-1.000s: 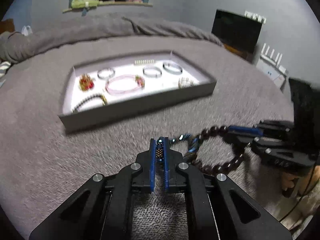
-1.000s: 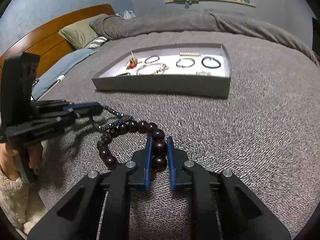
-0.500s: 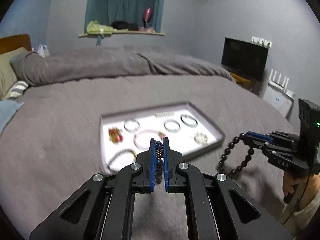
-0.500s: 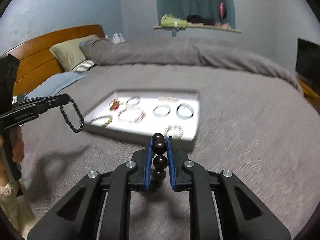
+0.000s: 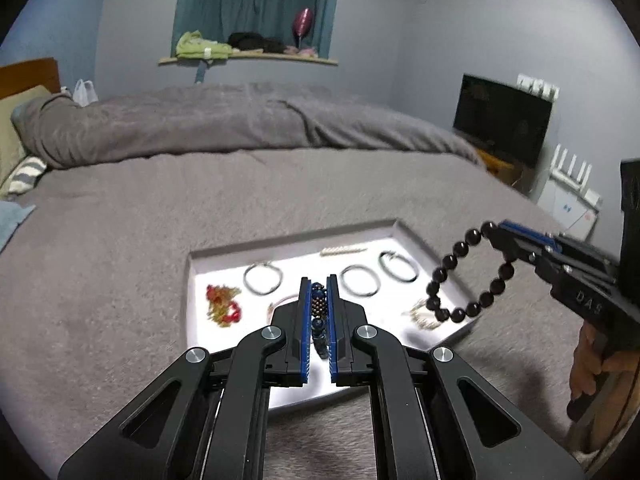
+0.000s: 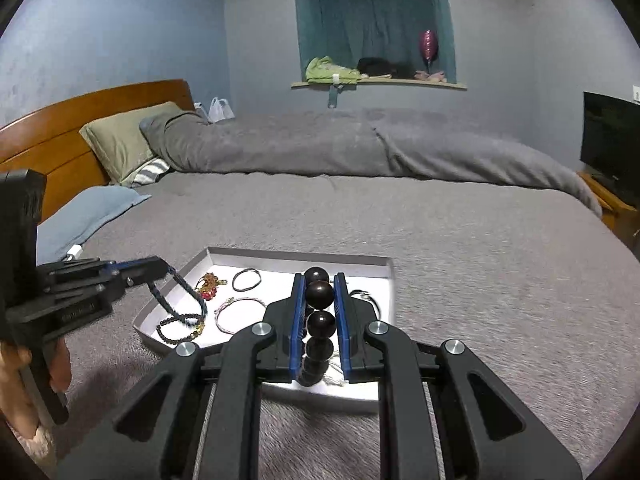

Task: Organize jewelry
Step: 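Lower both bracelets into the box and open both grippers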

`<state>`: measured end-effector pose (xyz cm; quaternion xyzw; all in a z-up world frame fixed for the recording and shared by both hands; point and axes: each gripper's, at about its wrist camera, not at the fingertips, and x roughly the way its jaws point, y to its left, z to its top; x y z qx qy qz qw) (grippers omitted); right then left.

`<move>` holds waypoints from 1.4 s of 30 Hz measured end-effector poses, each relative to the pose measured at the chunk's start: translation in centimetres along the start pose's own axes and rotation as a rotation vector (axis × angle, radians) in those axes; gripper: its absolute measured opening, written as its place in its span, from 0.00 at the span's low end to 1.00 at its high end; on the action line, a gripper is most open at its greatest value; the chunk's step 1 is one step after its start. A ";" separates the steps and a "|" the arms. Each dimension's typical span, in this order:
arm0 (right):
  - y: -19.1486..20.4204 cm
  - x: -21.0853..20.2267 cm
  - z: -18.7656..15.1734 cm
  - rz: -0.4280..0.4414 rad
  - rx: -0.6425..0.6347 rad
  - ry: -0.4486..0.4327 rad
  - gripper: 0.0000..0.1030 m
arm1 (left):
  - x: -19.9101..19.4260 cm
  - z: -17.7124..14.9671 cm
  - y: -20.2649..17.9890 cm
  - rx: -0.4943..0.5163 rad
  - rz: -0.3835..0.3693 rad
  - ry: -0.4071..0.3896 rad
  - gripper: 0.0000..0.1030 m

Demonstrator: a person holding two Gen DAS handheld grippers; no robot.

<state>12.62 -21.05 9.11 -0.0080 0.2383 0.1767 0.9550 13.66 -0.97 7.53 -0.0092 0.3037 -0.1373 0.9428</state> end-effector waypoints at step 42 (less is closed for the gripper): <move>-0.1 7.5 -4.2 0.015 0.008 0.253 0.14 | 7.2 -4.1 2.3 -0.062 -0.052 0.226 0.08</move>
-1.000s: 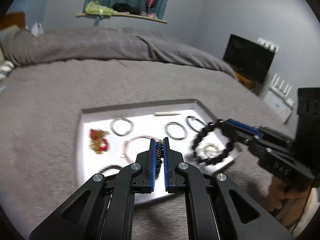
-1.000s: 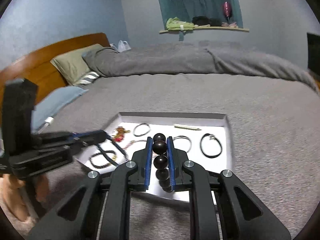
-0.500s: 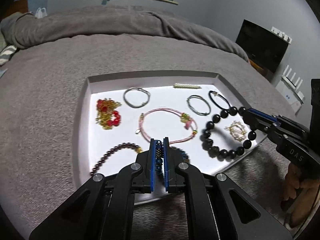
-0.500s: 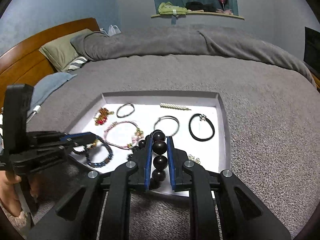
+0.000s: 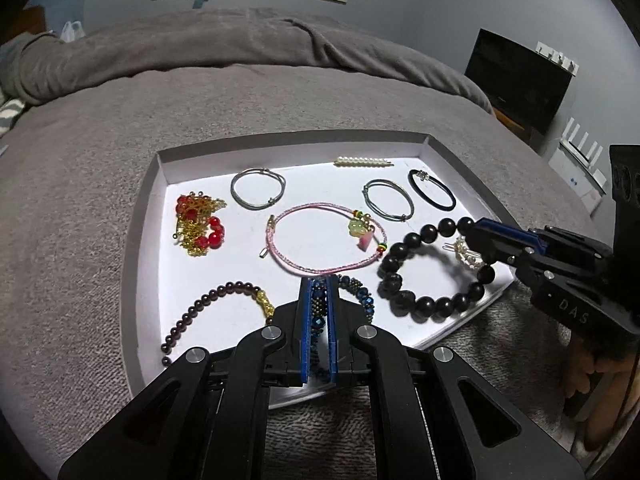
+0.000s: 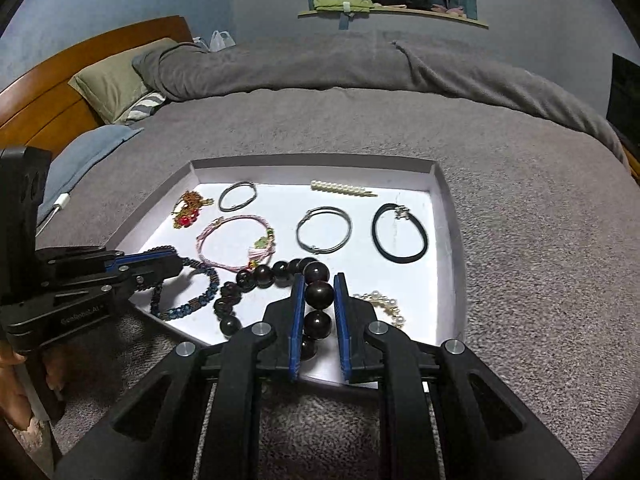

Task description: Organize jewelry

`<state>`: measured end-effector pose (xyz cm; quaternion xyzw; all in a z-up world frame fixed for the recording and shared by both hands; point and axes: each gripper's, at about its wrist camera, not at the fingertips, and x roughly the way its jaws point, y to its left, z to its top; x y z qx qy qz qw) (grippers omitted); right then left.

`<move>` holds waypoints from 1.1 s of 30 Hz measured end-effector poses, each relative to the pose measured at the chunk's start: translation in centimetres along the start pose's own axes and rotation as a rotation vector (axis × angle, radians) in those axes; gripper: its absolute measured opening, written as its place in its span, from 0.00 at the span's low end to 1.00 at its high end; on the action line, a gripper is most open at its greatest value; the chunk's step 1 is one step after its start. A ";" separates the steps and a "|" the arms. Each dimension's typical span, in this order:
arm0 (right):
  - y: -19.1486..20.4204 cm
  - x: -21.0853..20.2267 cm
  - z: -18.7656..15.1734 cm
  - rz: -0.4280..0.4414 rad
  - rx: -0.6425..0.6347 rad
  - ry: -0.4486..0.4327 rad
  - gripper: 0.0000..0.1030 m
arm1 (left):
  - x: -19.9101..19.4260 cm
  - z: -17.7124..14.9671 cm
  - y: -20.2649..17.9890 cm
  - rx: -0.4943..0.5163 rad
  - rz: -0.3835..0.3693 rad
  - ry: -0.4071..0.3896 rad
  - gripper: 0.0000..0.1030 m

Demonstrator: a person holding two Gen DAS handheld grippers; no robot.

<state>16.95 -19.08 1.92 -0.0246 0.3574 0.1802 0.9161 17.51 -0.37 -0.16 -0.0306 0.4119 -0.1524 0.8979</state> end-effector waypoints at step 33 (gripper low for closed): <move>-1.4 -7.9 -1.7 -0.042 0.056 -0.132 0.91 | -6.5 -2.2 -2.8 0.081 0.212 -0.162 0.85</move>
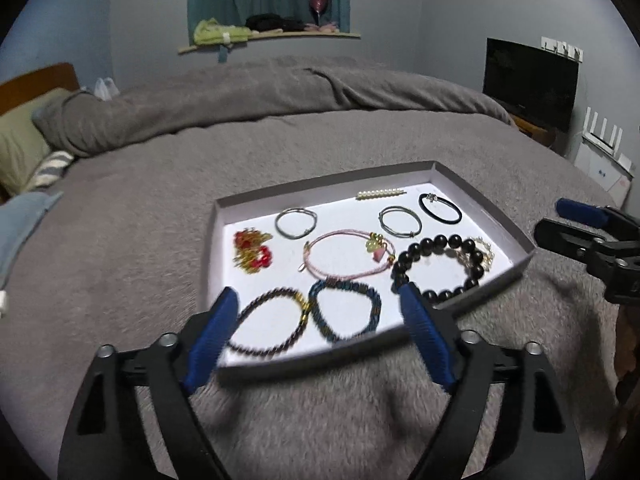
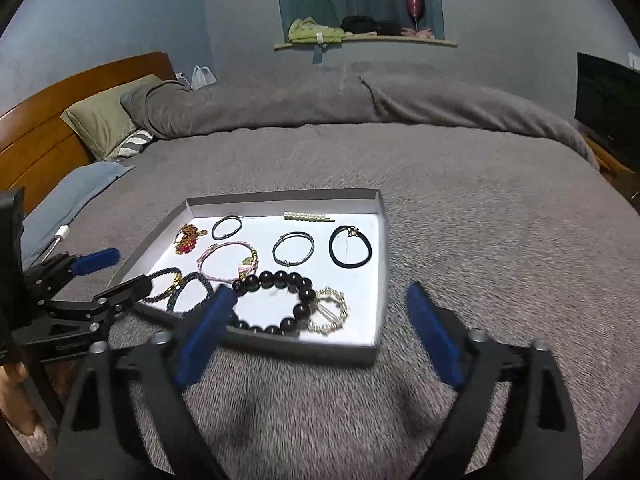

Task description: Organize jewelry

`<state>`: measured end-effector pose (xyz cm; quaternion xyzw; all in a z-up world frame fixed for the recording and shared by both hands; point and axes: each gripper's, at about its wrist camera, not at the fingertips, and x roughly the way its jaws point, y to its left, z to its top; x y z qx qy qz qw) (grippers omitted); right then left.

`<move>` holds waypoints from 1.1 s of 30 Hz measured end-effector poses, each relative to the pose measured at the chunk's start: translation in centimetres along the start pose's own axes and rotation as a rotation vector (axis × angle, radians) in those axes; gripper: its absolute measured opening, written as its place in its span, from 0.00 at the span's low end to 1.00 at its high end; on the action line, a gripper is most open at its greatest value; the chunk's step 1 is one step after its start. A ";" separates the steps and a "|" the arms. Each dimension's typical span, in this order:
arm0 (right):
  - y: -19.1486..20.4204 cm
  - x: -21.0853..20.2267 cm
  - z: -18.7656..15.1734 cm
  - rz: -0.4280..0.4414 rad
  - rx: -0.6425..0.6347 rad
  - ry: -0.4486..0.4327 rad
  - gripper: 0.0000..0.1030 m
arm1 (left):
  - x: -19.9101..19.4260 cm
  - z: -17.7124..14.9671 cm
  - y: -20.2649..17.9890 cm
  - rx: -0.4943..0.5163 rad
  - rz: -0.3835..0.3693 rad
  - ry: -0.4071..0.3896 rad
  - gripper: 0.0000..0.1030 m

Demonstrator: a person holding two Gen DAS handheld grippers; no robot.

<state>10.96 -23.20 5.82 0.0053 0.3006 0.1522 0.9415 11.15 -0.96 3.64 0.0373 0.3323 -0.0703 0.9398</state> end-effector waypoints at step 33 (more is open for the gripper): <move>1.4 -0.3 -5.8 -0.179 -0.108 -0.089 0.95 | -3.8 -5.4 -0.5 -0.037 0.165 -0.177 0.93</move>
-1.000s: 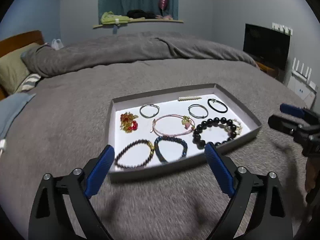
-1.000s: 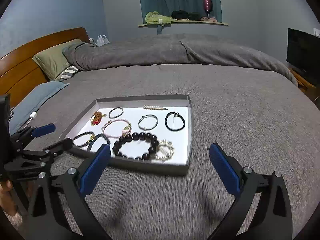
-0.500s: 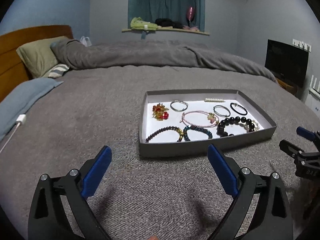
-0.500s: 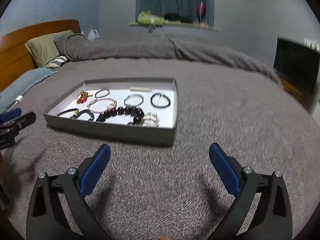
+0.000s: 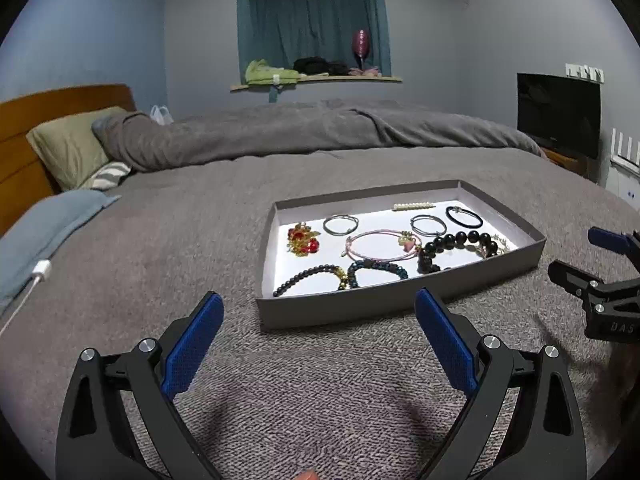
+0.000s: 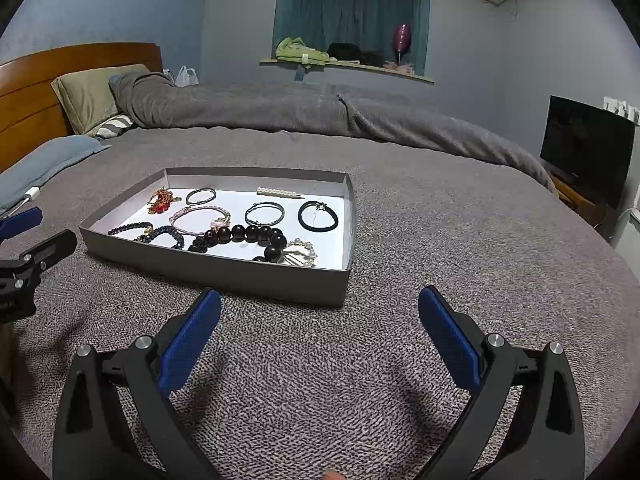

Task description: Organize jewelry

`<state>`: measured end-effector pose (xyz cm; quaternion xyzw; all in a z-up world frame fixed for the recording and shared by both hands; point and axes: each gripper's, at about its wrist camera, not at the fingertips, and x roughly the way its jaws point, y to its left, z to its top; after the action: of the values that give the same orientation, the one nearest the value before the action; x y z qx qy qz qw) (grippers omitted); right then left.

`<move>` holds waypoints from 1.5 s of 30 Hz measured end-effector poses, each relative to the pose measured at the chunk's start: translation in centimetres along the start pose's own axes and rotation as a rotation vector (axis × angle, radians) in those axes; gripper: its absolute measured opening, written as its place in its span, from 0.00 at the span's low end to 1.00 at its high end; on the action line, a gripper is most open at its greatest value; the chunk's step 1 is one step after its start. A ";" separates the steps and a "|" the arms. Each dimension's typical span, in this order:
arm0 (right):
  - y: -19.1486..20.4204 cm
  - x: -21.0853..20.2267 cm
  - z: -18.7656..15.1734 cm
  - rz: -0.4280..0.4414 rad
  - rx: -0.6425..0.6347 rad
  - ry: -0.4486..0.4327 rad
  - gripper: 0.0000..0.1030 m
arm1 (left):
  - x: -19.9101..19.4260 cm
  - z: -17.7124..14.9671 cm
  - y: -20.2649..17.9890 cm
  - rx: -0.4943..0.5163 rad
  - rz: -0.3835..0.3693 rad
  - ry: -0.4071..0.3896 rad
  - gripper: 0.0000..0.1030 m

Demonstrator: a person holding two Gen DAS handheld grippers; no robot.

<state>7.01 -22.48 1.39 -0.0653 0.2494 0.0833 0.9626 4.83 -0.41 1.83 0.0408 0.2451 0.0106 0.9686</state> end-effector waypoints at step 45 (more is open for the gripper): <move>0.5 0.0 -0.1 -0.014 -0.029 -0.006 0.95 | 0.0 -0.4 -1.2 0.062 -0.025 -0.008 0.93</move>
<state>6.91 -22.02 1.22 -0.0807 0.2448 0.0805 0.9629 4.65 -1.59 1.38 0.0679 0.2419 -0.0091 0.9679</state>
